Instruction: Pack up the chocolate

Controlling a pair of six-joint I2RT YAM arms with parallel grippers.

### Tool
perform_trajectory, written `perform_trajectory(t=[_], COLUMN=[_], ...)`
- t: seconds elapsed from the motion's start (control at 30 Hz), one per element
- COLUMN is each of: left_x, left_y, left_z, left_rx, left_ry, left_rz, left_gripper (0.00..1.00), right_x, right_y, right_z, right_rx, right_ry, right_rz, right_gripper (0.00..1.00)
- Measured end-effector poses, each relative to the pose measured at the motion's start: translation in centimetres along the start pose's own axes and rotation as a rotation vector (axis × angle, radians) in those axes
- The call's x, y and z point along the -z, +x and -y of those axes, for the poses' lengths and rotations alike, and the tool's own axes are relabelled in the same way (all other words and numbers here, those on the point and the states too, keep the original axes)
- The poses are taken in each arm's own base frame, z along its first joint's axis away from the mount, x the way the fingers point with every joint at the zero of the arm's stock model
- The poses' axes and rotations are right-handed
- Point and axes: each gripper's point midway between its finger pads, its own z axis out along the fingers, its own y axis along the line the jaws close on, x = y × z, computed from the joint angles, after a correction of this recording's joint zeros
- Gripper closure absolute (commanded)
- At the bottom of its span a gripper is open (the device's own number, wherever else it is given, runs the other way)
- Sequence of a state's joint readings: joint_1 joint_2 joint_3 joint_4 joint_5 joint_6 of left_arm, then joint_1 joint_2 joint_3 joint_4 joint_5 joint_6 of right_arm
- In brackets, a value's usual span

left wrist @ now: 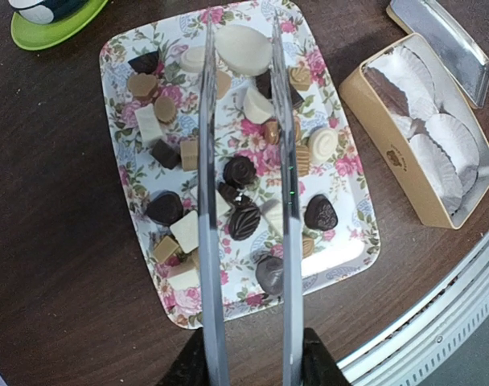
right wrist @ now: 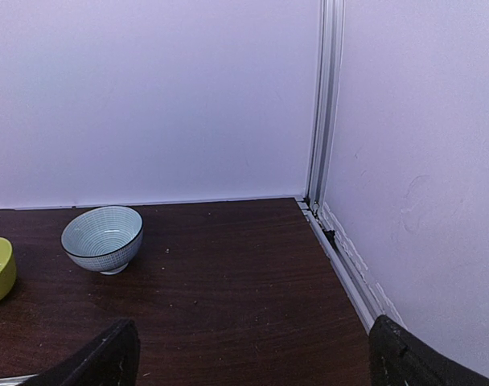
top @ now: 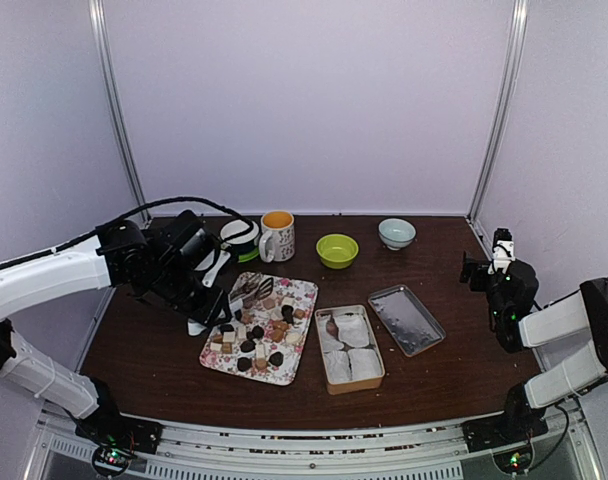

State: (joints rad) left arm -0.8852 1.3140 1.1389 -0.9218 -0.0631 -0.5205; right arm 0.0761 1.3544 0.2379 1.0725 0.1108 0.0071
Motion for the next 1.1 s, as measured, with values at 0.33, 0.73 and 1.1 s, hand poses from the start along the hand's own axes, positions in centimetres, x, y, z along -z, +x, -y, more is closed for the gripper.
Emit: perform_trajectory(t=[0.33,0.73,1.1], left_x=[-1.3,-2.8,-1.2], left_y=[1.1,2.9,0.5], left_z=[0.1,0.6,4.3], left_rx=[-0.002,0.021,-0.040], left_ry=[0.004,0.039,0.221], left_rz=[-0.053,-0.119,0.001], left_gripper=[0.75,0.75,0.75], right_x=[0.0,0.0,0.0], right_y=[0.0,0.0,0.0], right_z=[0.0,0.0,0.0], right_rx=[0.000,0.000,0.000], right_ry=[0.000,0.000,0.000], right_rz=[0.000,0.000,0.000], right_gripper=[0.00,0.00,0.00])
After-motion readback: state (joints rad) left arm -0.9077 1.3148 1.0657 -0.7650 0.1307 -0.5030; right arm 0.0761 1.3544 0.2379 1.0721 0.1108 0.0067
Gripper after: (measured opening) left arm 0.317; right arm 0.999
